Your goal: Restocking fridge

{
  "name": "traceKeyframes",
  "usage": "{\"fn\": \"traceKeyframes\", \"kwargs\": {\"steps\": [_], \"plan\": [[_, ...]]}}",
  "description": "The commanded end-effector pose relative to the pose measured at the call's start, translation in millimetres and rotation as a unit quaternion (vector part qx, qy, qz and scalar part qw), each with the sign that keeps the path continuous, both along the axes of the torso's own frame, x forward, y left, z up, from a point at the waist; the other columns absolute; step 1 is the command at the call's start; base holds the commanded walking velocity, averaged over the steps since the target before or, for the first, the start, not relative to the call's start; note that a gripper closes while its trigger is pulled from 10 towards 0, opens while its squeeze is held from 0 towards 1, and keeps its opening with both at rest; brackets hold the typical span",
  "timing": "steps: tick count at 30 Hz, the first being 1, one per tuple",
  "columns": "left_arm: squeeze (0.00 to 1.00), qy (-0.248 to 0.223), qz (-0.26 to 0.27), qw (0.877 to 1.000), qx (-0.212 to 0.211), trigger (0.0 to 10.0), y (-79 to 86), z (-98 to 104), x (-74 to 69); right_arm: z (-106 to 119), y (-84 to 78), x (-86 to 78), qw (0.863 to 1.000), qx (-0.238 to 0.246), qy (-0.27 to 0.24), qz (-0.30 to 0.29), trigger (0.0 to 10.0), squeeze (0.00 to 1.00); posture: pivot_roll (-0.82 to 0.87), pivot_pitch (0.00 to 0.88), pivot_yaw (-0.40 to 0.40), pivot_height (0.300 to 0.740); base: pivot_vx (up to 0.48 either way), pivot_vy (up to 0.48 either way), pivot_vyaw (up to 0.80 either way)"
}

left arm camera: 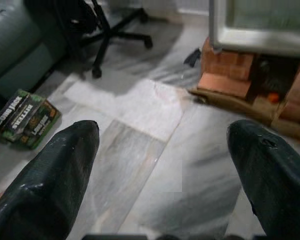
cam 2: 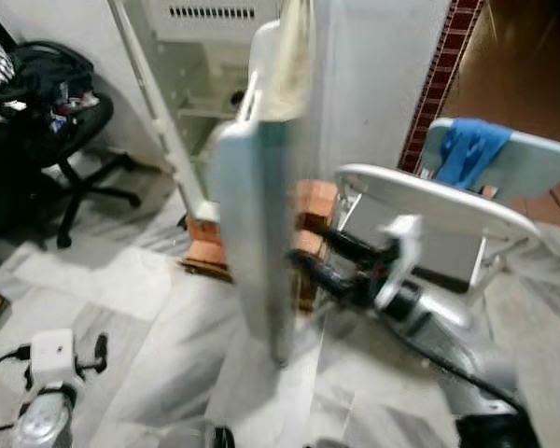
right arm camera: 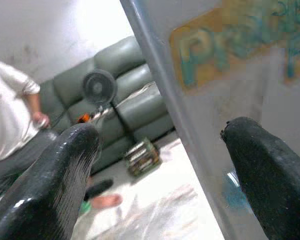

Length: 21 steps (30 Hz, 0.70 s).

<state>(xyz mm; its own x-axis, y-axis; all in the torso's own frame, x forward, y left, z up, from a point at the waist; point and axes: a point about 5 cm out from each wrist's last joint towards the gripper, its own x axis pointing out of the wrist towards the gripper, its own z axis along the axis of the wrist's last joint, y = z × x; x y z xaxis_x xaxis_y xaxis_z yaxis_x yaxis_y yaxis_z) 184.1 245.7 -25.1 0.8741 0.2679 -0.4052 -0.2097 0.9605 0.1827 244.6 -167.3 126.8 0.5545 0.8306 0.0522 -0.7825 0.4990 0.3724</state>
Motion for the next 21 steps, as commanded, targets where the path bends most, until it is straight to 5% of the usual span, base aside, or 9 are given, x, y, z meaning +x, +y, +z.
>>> {"fn": "traceKeyframes", "kwargs": {"steps": [1, 6, 11, 13, 21], "plan": [[0.0, 0.021, 0.01, 1.0, 0.005, 10.0, 9.0, -7.3, -10.6, -11.1, -8.4, 3.7, 0.999, -0.031, 0.011, -0.031, 10.0, 0.0, -0.02, 0.0, 0.063, 0.74, 0.0, 0.0, 0.0], [0.0, 0.026, 0.009, 1.0, 0.005, 10.0, 11.5, -10.2, -8.6, -32.3, -28.4, 19.2, 0.978, -0.113, 0.039, -0.168, 10.0, 0.0, -0.02, 0.0, 0.068, 0.74, 0.0, 0.0, 0.0], [0.0, -0.008, -0.006, 1.0, 0.029, 10.0, 14.7, -0.6, 7.3, -44.7, -45.6, 31.9, 0.934, -0.205, 0.008, -0.291, 10.0, 0.0, -0.02, 0.0, 0.068, 0.74, 0.0, 0.0, 0.0], [0.0, -0.025, -0.012, 0.999, 0.031, 10.0, 13.1, 3.5, 13.1, -44.3, -44.6, 34.7, 0.923, -0.215, -0.007, -0.319, 10.0, 0.0, -0.02, 0.0, 0.067, 0.74, 0.0, 0.0, 0.0], [0.0, -0.157, -0.073, 0.984, 0.04, 10.0, -29.8, 65.4, 60.5, -50.0, -1.1, 31.2, 0.924, -0.178, -0.025, -0.336, 10.0, 0.0, 0.0, 0.0, 0.059, 0.74, 0.0, 0.14, 0.0]]}}
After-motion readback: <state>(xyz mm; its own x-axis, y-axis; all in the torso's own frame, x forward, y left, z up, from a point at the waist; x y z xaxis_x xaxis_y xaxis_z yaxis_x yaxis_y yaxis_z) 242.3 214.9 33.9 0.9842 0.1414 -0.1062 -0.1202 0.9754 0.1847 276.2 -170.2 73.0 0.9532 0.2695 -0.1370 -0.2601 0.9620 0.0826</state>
